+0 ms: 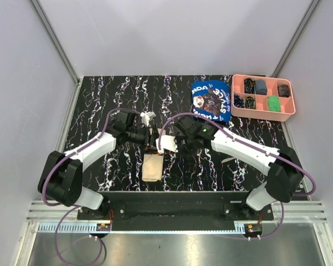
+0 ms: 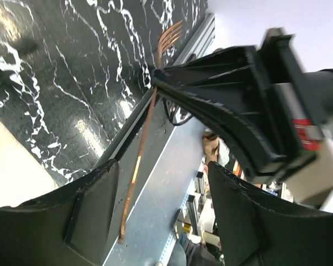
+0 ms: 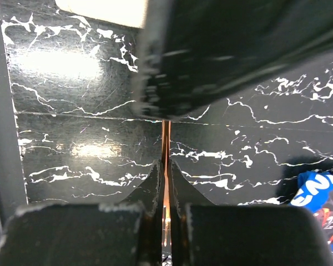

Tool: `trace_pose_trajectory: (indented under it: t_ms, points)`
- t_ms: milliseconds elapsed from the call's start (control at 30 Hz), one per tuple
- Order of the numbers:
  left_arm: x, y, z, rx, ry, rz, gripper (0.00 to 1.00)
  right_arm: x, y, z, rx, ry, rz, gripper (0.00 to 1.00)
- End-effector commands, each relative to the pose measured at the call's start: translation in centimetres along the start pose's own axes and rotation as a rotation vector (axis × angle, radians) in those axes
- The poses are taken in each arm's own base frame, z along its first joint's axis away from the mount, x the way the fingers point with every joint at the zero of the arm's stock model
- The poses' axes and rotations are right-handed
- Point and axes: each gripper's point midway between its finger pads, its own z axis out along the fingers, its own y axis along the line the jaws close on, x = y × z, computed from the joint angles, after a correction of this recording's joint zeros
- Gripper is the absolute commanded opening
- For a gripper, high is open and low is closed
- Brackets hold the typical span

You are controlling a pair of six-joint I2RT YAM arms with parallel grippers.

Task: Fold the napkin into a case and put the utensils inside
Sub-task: Pass from the right arm to the left, then pass from the left arm to the right

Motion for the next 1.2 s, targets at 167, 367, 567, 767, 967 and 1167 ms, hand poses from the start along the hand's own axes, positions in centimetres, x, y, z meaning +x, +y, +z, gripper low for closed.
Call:
trace_pose_trajectory:
  t_ms: [167, 367, 567, 767, 967, 1167]
  points:
    - [2.3, -1.0, 1.3, 0.056, 0.092, 0.058, 0.52, -1.8, -1.1, -2.1, 0.087, -0.070, -0.086, 0.00]
    - [1.9, -0.6, 1.0, 0.008, 0.022, 0.102, 0.09, -2.3, -2.4, -2.5, 0.168, -0.087, 0.061, 0.03]
    - [-2.3, -1.1, -1.2, -0.089, -0.315, 0.205, 0.00, -2.6, -5.4, -5.0, 0.422, -0.176, 0.534, 1.00]
    - [-4.6, -0.9, -4.0, -0.174, -0.585, 0.241, 0.00, -4.0, -7.1, -8.5, 0.456, -0.352, 1.050, 1.00]
    - [-6.3, -2.0, -7.1, -0.163, -0.837, 0.231, 0.00, -7.3, -10.2, -9.8, 0.352, -0.743, 1.731, 1.00]
    - [-6.4, -2.8, -8.0, -0.130, -0.902, 0.248, 0.00, -12.3, -12.7, -7.3, 0.081, -0.853, 1.924, 1.00]
